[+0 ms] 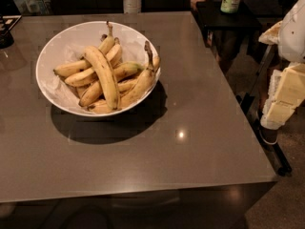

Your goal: Pick banana from white bowl

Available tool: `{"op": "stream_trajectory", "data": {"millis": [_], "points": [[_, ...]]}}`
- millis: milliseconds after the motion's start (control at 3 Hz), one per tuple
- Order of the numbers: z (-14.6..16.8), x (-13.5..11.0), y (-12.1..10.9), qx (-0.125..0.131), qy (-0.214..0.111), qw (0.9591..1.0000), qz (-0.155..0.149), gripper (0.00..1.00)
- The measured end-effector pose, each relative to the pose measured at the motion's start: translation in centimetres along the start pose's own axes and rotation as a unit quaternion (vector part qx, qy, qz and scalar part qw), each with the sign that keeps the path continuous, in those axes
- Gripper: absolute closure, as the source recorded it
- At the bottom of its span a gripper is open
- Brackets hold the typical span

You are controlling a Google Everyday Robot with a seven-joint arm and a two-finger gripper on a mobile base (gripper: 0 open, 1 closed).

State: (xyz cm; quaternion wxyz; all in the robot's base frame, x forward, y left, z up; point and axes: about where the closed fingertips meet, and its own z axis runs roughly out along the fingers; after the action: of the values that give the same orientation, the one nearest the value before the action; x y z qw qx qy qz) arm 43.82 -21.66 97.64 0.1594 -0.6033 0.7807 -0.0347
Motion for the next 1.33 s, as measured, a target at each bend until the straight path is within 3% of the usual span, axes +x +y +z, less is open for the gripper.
{"op": "stream_trajectory", "data": {"millis": [667,1000,1333], "points": [[-0.2,-1.0,-0.3,0.014,0.012,0.9998,-0.002,0.00],[-0.3,-3.0,-0.7,0.015,0.028,0.9992,-0.022,0.00],[-0.1,-4.3,-1.0,-0.008,0.022,0.9985,-0.049,0.00]]}}
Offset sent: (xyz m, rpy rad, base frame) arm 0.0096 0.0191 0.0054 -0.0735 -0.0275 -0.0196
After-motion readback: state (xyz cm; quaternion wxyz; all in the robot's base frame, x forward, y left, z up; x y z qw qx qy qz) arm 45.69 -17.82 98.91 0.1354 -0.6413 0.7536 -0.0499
